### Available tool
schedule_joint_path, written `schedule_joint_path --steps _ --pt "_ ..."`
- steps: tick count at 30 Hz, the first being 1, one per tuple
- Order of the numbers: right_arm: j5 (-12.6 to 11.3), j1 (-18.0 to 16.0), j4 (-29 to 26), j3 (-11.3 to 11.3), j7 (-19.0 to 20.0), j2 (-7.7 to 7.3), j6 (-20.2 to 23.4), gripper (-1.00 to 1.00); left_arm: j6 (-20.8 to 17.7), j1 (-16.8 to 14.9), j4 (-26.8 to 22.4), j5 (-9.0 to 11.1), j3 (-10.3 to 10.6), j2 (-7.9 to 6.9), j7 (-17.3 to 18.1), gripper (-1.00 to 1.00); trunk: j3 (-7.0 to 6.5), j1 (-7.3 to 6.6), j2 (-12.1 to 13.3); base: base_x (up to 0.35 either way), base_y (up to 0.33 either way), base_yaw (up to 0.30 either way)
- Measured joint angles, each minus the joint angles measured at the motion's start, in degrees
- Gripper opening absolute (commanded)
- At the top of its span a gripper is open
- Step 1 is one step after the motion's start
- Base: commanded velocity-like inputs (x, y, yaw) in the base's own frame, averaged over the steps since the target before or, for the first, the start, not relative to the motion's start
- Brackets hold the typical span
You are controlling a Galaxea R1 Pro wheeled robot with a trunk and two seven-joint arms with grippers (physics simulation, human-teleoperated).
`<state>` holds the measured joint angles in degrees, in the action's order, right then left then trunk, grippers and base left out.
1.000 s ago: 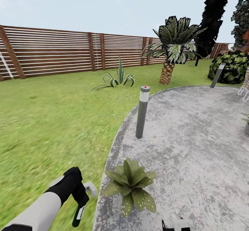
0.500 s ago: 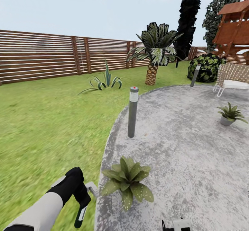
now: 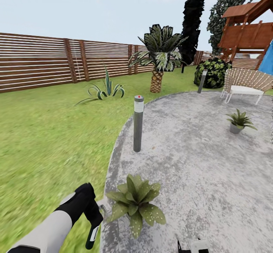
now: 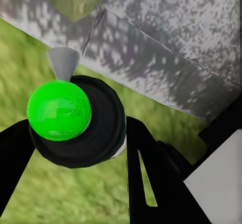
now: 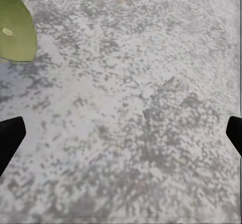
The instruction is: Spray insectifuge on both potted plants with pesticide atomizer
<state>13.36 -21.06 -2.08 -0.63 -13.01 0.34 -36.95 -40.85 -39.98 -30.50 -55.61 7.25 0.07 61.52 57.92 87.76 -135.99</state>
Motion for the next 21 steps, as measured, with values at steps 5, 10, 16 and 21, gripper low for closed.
schedule_joint_path --steps 5,10,16,21 --pt "0.0 0.0 0.0 0.0 0.0 0.0 0.0 1.0 -0.2 -0.1 -0.1 0.0 -0.1 0.03 0.0 -1.0 -0.11 -0.01 0.0 -0.175 0.221 -0.239" --pt "0.0 0.0 0.0 0.0 0.0 0.0 0.0 1.0 -0.3 -0.1 -0.2 0.1 0.0 0.03 0.0 -1.0 -0.17 -0.02 0.0 -0.009 0.301 -0.253" --pt "0.0 0.0 0.0 0.0 0.0 0.0 0.0 1.0 -0.4 -0.2 -0.2 0.2 0.0 0.71 0.1 -1.0 -0.18 -0.04 0.0 0.135 0.303 -0.253" --pt "0.0 0.0 0.0 0.0 0.0 0.0 0.0 1.0 -0.1 -2.0 -0.5 -0.4 0.3 1.08 5.5 -1.0 -0.18 -0.04 0.0 0.149 0.303 -0.249"
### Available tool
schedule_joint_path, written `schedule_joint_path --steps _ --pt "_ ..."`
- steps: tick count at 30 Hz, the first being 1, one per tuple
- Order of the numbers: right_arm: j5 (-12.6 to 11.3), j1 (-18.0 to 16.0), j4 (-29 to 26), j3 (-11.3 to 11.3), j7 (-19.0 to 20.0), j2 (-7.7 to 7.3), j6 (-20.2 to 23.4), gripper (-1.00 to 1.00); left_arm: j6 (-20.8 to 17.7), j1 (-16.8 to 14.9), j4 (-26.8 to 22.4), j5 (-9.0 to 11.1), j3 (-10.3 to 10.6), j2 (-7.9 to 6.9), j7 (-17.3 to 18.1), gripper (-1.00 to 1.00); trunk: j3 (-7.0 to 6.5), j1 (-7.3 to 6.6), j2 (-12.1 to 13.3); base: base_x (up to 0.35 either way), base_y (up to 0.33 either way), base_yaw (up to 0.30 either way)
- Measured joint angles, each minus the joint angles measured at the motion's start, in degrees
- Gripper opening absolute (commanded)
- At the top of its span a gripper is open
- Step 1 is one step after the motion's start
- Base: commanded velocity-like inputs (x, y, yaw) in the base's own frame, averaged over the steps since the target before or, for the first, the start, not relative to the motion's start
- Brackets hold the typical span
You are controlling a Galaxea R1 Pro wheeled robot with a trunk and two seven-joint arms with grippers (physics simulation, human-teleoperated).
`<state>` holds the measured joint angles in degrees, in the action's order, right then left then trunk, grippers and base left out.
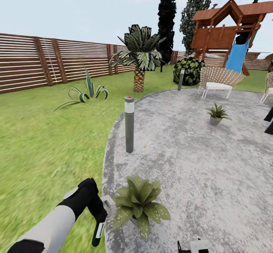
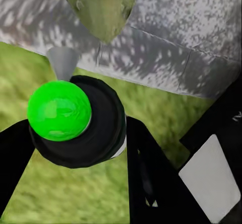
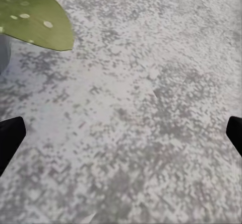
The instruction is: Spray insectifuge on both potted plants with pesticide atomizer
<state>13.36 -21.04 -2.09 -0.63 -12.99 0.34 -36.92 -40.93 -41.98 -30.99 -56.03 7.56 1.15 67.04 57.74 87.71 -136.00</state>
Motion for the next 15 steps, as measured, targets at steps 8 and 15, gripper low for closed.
schedule_joint_path --steps 8,15 --pt "0.0 0.0 0.0 0.0 0.0 0.0 0.0 1.0 0.0 -3.0 -2.1 -2.3 6.5 0.25 4.7 -1.0 0.0 0.02 0.0 0.041 0.092 -0.088" --pt "0.0 0.0 0.0 0.0 0.0 0.0 0.0 1.0 0.2 -3.0 -2.1 -2.5 7.0 0.06 7.9 -1.0 0.01 0.02 0.0 -0.014 0.022 -0.251"
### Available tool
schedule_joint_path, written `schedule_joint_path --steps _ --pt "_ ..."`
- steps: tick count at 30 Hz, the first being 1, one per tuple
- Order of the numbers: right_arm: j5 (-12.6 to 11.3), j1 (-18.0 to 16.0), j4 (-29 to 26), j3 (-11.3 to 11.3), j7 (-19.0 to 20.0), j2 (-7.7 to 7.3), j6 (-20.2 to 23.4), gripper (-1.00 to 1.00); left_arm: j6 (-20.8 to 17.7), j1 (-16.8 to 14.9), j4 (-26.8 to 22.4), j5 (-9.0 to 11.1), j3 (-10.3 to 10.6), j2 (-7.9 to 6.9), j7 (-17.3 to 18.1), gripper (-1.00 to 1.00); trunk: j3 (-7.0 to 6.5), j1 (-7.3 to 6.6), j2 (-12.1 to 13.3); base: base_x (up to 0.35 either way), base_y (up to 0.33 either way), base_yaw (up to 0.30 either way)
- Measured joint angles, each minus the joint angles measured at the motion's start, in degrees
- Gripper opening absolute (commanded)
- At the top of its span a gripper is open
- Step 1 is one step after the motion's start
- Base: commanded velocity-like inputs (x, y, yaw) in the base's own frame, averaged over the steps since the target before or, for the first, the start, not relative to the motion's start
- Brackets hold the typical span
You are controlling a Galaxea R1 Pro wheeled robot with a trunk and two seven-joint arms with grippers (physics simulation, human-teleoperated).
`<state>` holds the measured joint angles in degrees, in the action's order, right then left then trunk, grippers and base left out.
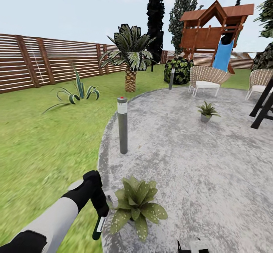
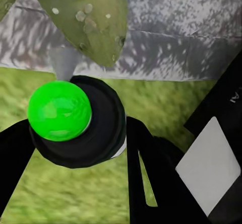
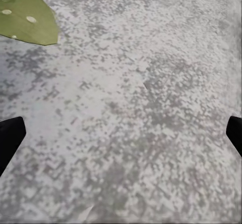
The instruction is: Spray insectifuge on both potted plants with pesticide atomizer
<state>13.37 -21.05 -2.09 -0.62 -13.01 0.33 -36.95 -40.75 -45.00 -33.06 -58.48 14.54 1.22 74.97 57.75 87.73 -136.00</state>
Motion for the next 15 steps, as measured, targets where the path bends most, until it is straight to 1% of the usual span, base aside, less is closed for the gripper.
schedule_joint_path --steps 5,9,15 --pt "0.0 0.0 0.0 0.0 0.0 0.0 0.0 1.0 -0.1 0.1 -0.1 -0.1 -0.1 -0.12 0.5 -1.0 0.0 0.01 0.0 -0.138 0.244 -0.248" --pt "0.1 0.0 0.0 0.1 0.3 0.01 0.0 1.0 -0.3 0.1 -0.1 -0.1 -0.1 0.04 0.6 -1.0 0.0 0.0 0.0 -0.063 0.301 -0.042" --pt "0.1 0.0 0.0 0.1 0.2 -0.08 -0.1 1.0 -0.7 0.1 -0.1 -0.1 -0.2 0.1 0.6 -1.0 0.0 -0.01 0.0 0.013 0.322 -0.002"
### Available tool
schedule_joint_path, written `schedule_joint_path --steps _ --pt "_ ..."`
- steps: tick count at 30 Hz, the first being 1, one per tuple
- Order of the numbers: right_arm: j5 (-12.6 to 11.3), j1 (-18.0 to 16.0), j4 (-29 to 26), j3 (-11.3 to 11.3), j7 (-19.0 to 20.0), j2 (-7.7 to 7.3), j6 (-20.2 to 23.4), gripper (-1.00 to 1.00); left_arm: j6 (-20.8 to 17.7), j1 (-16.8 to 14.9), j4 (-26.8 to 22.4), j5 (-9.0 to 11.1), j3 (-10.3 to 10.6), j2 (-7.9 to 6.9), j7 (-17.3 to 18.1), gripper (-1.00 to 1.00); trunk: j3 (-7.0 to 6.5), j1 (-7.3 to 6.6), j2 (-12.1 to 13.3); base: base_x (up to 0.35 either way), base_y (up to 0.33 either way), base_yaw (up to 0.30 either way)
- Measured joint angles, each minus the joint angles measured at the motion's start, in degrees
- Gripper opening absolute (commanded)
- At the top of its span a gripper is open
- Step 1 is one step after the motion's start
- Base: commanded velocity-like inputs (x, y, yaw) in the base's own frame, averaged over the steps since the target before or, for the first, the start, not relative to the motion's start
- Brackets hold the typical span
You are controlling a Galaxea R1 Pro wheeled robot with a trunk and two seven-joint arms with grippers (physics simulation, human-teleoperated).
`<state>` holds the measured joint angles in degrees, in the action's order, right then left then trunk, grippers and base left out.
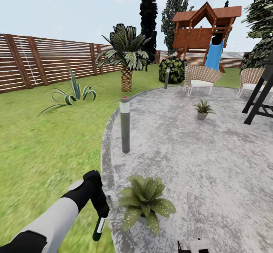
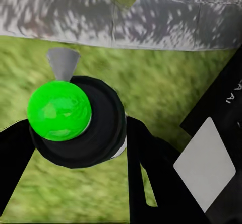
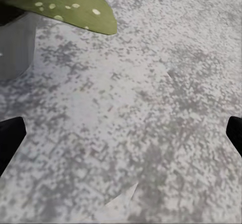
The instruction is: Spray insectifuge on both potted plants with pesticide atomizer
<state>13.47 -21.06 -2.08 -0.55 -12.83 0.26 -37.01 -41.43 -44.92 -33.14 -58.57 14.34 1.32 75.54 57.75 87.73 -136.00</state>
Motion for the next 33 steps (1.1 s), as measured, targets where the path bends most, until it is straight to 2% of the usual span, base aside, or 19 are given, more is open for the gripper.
schedule_joint_path --steps 10,17,23,33 --pt "-0.1 0.0 -0.1 0.0 -0.2 -0.01 -0.1 1.0 -0.1 0.4 0.1 0.0 0.1 0.03 -0.5 -1.0 -0.23 0.02 0.0 -0.019 0.305 -0.22" --pt "-0.1 0.0 -0.1 0.0 -0.2 -0.01 -0.1 1.0 0.0 0.4 0.1 0.1 0.1 0.07 -0.5 -1.0 -0.42 0.0 0.0 -0.02 0.037 -0.287" --pt "-0.1 0.0 -0.1 -0.1 -0.2 -0.01 -0.1 1.0 -0.2 -2.1 0.1 0.0 0.1 0.1 -0.1 -1.0 -0.54 0.0 0.0 0.001 0.026 -0.287" --pt "-0.1 0.0 -0.1 -0.1 -0.2 -0.01 -0.1 1.0 -0.2 -1.8 0.2 0.1 -0.1 0.18 0.0 -1.0 -0.55 -0.01 0.0 0.151 0.215 -0.246"
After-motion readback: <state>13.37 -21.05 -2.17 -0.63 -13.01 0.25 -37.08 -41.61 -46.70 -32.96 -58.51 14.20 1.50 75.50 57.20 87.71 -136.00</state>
